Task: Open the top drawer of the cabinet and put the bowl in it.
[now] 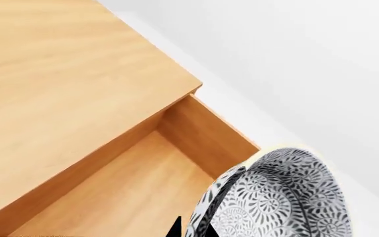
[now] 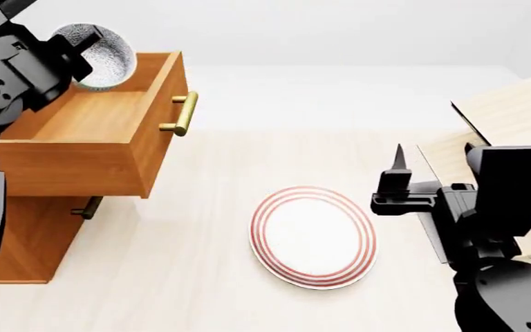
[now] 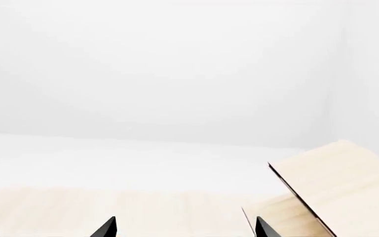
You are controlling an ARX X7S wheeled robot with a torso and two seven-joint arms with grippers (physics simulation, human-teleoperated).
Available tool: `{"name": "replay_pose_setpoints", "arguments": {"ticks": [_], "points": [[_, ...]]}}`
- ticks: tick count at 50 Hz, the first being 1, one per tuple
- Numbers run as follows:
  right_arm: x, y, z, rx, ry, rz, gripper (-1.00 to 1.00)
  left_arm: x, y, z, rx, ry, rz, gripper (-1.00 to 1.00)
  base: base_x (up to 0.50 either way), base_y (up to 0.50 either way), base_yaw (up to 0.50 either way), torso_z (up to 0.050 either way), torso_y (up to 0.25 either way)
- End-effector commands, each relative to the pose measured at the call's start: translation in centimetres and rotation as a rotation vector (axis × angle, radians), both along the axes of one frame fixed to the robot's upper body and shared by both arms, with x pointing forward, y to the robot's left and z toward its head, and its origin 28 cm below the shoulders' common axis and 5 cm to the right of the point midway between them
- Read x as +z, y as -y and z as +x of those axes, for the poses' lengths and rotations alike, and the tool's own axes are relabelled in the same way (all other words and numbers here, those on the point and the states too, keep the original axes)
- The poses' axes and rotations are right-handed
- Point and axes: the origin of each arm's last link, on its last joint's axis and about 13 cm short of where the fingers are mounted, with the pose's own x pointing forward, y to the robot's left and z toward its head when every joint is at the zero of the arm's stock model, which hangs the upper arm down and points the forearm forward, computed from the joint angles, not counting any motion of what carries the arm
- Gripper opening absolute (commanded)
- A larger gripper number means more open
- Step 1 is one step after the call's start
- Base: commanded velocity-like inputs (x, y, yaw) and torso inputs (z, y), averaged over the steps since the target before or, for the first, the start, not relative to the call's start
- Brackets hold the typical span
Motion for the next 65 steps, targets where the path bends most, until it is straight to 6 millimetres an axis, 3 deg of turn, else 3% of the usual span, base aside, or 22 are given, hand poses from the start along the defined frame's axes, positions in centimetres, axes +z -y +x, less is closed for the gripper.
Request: {"name": "replay_pose_setpoints", "arguments": {"ticks": [1, 19, 42, 43, 65], "points": [[-0.1, -0.1, 0.2, 0.003, -0.008, -0.003, 1.0, -0.6, -0.5, 0.7, 0.035, -0.008, -0.016, -1.0, 0.0, 0.0, 0.0, 0.0, 0.0], [-0.3, -0.2, 0.3, 0.005, -0.011, -0.002, 1.0, -2.7, -0.9, 0.8, 0.055, -0.043, -0.029, -1.0, 0.0, 0.0, 0.0, 0.001, 0.001], [-0.7, -0.4, 0.6, 0.004, -0.024, -0.01, 1.0, -3.9, -0.8, 0.8, 0.036, -0.064, -0.023, -1.0, 0.0, 0.0, 0.0, 0.0, 0.0], [-0.7, -0.4, 0.6, 0.005, -0.024, -0.01, 1.0, -3.9, -0.8, 0.8, 0.034, -0.065, -0.022, 1.0, 0.0, 0.0, 0.0, 0.0, 0.0], [-0.8, -0.4, 0.6, 0.007, -0.025, -0.008, 1.0, -2.2, -0.8, 0.3, 0.018, -0.019, -0.004, 1.0, 0.0, 0.0, 0.0, 0.0, 0.0]]}}
